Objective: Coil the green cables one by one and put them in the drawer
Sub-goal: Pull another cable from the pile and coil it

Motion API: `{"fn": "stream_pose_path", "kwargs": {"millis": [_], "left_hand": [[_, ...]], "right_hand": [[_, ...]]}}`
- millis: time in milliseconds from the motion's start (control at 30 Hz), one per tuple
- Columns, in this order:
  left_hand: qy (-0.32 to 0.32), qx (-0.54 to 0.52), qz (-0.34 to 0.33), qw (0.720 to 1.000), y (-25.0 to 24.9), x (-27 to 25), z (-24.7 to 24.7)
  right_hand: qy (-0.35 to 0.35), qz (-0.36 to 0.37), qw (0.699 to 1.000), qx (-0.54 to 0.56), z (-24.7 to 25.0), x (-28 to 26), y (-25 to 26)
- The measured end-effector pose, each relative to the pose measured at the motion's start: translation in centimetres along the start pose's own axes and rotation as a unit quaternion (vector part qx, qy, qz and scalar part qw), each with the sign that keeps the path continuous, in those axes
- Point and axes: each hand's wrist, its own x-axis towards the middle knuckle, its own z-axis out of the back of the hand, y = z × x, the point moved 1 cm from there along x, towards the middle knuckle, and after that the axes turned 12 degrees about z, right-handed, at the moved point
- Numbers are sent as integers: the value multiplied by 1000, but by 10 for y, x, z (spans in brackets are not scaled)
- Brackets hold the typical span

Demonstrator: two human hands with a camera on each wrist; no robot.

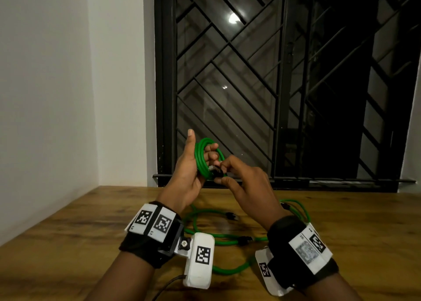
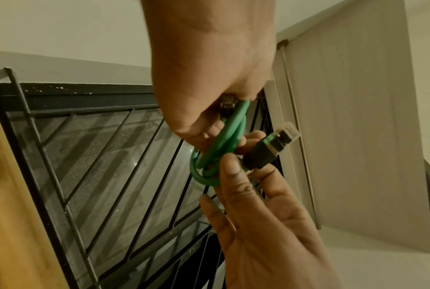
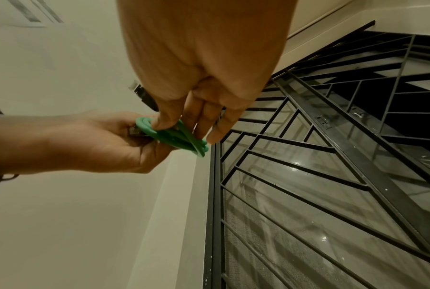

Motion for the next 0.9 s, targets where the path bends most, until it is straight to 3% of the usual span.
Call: {"fn": "stream_pose_path", "kwargs": {"millis": [267, 433, 600, 700, 800, 900], "left_hand": [[23, 58, -7, 998, -2, -2, 1], [54, 106, 20, 993, -14, -4, 13], [125, 248, 92, 956, -19, -14, 19], [135, 333, 113, 926, -16, -17, 21], [146, 337, 125, 922, -15, -15, 24], [182, 287, 147, 929, -17, -15, 24]], "right_hand": [[-15, -33, 998, 58, 3, 1, 3], [-91, -44, 992, 76, 1, 1, -3], [-196, -64, 978, 30, 11, 0, -9], [-251, -80, 964, 35, 17, -1, -12], [-213, -78, 974, 25, 18, -2, -11], [-91, -77, 992, -29, 10, -1, -15]]}}
